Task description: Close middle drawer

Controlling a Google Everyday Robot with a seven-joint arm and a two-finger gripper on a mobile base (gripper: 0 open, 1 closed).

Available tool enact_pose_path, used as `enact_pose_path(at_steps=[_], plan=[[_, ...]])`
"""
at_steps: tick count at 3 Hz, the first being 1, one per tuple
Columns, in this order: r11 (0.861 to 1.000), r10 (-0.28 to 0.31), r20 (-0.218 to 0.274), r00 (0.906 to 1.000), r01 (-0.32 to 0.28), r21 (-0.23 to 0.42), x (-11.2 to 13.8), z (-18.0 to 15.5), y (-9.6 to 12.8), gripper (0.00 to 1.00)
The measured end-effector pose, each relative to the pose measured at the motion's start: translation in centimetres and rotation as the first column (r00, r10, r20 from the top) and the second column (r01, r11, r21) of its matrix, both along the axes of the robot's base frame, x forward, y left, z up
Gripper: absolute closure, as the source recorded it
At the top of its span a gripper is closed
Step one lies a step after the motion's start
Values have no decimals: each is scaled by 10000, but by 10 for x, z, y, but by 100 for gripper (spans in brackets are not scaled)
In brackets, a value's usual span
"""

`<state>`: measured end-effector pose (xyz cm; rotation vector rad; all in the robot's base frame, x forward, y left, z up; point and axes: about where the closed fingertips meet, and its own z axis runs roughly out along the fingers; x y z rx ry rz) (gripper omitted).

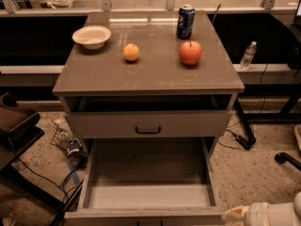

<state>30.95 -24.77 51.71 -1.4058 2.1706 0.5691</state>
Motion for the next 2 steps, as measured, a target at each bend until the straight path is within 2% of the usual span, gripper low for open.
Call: enact_pose_path(at_steps=[1, 2], plan=[[9995, 44, -269, 9996, -36, 303, -7, -19, 6, 86], [9991, 121, -370, 9992, -106, 400, -5, -28, 15, 100]])
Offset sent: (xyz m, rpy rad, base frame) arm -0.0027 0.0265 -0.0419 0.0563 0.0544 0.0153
